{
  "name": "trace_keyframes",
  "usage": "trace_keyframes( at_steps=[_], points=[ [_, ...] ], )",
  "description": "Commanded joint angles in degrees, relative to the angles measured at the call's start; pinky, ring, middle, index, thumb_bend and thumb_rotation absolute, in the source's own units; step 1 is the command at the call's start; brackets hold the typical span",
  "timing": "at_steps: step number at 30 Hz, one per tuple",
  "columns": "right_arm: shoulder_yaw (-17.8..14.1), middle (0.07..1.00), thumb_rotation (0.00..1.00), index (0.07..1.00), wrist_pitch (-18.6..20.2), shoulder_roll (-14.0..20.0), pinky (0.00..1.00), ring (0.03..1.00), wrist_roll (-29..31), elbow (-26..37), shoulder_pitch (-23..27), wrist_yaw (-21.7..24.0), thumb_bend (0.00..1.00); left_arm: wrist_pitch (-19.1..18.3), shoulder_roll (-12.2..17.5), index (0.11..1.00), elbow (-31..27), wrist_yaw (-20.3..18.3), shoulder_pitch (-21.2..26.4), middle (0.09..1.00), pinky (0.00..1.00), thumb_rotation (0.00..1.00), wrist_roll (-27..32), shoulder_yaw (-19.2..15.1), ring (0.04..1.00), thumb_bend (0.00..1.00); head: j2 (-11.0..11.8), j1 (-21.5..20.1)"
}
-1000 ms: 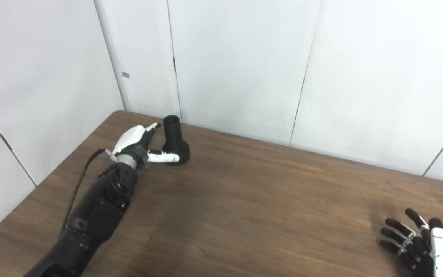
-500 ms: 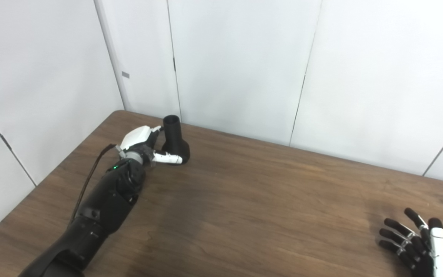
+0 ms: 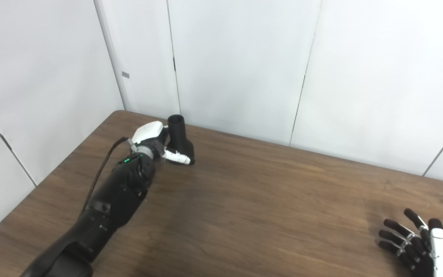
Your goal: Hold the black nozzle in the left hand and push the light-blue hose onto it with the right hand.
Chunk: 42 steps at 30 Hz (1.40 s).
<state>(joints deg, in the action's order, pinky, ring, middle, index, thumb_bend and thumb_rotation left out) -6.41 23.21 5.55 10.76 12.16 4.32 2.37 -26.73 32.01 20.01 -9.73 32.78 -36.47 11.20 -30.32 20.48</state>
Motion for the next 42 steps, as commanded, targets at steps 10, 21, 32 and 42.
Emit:
trace_keyframes(
  at_steps=[10, 21, 32, 42],
  points=[
    [-0.04, 0.679, 1.00, 0.908, 0.67, 1.10, 0.62, 0.639, 0.36, 0.92, -0.12, 0.70, 0.28, -0.18, -0.56, 0.734, 3.62, -4.31, 3.57, 0.775, 0.65, 0.25, -6.19, 0.01, 0.794, 0.93, -0.64, 0.11],
    [-0.10, 0.652, 1.00, 0.880, 0.78, 1.43, 0.60, 0.616, 0.42, 0.79, -0.02, 1.03, 0.30, 0.94, -1.07, 0.625, 8.40, 5.40, 2.51, 0.727, 1.00, 0.06, -12.08, 4.56, 0.824, 0.79, -1.19, -0.22],
    [-0.07, 0.638, 1.00, 0.849, -0.58, 2.02, 0.54, 0.587, 1.08, -0.08, 0.11, 2.30, 0.30, 5.57, -1.99, 0.482, 9.30, 15.07, 1.51, 0.629, 0.87, 0.05, -7.35, 1.62, 0.703, 0.52, -1.65, -0.14],
    [0.10, 0.636, 1.00, 0.841, -0.86, 2.18, 0.54, 0.582, 0.74, -0.33, 0.16, 2.39, 0.30, 6.23, -1.79, 0.482, 7.08, 14.95, 0.73, 0.639, 0.84, 0.05, -6.51, 1.91, 0.715, 0.52, -1.95, -0.31]
  ],
)
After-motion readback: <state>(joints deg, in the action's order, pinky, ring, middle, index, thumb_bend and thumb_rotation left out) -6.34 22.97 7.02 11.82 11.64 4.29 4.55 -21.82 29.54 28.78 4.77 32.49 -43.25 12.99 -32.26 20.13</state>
